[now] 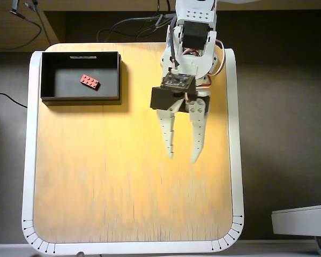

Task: Grasp a lego block and put it in the bin.

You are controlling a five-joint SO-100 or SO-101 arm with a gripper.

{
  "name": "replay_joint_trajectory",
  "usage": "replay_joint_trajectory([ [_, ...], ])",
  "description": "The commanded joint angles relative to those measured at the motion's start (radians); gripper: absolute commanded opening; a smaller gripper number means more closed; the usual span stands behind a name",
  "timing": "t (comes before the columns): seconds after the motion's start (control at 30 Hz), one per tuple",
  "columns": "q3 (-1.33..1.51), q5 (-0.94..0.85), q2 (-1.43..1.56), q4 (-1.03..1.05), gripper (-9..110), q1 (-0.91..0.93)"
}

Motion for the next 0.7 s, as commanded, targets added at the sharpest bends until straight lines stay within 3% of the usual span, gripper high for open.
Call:
replay_joint_trajectory([
  [0.0, -0.038, 0.023, 0.075, -0.037, 8, -0.081],
  [0.3, 0.311, 0.133, 0.291, -0.038, 0, -0.166],
  [0.67, 0.657, 0.187, 0.482, -0.037, 0, -0.213],
])
